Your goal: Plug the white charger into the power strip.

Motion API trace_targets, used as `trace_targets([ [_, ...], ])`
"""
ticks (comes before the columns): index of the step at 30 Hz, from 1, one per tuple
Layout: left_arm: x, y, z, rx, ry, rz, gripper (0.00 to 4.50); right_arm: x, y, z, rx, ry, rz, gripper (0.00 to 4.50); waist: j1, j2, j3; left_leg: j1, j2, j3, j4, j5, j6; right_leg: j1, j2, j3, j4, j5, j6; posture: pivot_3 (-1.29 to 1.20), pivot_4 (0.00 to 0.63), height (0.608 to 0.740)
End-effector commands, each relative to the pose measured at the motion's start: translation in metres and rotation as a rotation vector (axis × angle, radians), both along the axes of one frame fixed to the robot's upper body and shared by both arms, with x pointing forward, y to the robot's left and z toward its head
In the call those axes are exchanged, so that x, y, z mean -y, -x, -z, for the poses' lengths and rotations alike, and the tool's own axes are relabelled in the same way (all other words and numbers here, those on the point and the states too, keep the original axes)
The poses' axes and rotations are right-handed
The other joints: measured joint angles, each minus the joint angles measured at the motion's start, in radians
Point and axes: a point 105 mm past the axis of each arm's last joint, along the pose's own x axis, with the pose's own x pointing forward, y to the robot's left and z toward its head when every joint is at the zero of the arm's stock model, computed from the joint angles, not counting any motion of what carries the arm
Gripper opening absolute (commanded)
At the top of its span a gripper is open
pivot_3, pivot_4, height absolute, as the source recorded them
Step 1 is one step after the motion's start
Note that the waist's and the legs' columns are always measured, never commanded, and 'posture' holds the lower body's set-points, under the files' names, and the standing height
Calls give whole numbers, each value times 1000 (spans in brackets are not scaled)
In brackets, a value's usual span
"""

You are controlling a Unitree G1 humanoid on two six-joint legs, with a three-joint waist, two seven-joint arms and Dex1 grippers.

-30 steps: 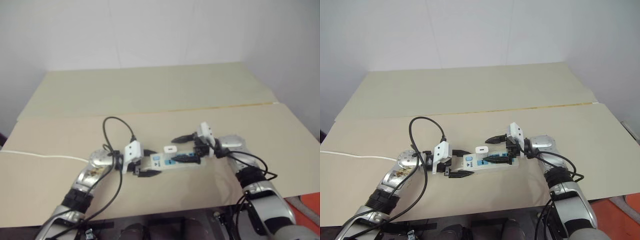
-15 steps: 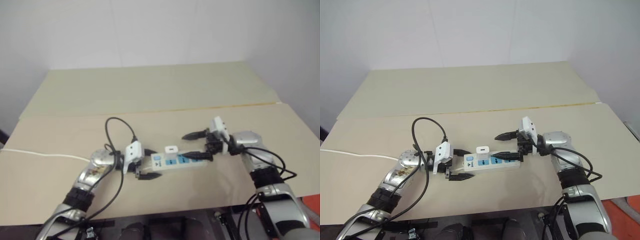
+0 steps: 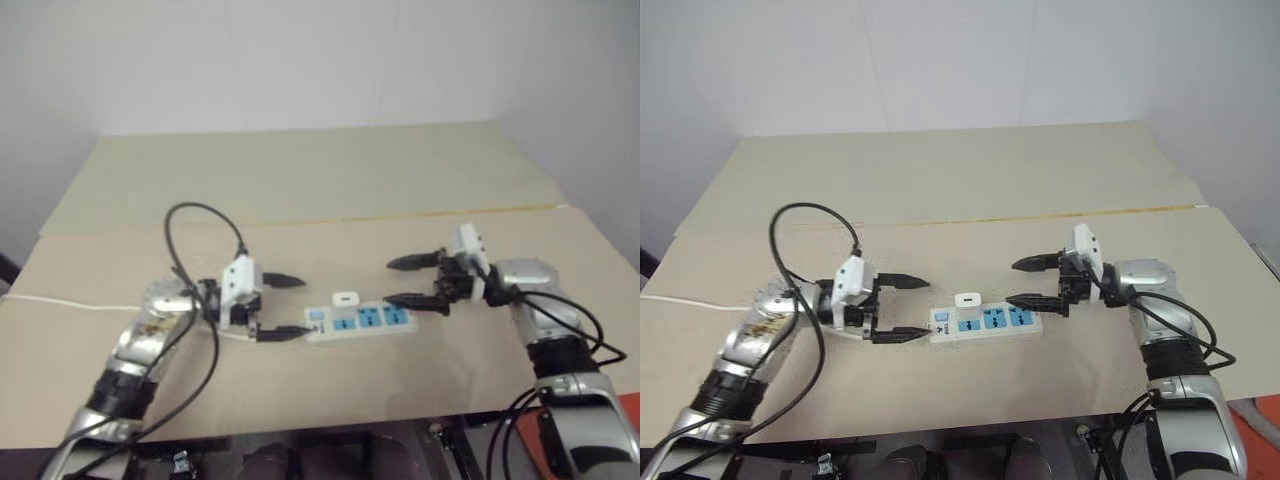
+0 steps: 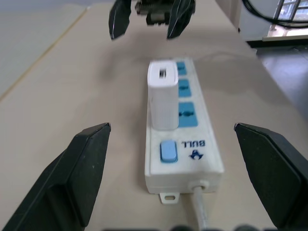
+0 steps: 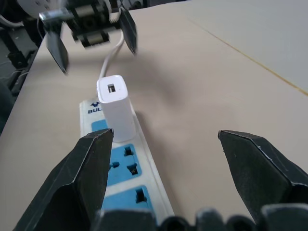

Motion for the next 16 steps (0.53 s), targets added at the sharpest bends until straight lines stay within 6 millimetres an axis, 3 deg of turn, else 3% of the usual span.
trace_targets([
  [1,-16,4,-20,46,-10,-29,4486,27,5,-21,55,-12,68,4162,2,1,1,0,0,0,0,0,0,0,0,0,0,0,0,0,150,740],
  [5,-34,10,-24,47,-58,-62,4486,57,13,-27,51,12,156,4162,1,0,2,0,0,0,0,0,0,1,0,0,0,0,0,0,150,740],
  [8,-34,17,-24,35,-63,-62,4486,84,23,-22,25,52,225,4162,3,0,3,1,0,0,-1,0,0,1,1,0,0,0,1,0,150,740],
  [11,-36,23,-21,12,-58,-57,4486,96,33,-12,0,92,287,4162,5,0,3,1,0,0,-1,0,0,2,1,-1,0,-1,1,0,150,740],
  [16,-22,24,-16,-8,-37,-11,4486,107,44,-4,-12,85,389,4162,4,-1,4,2,0,0,0,1,-1,2,1,0,-1,-1,1,0,150,740],
])
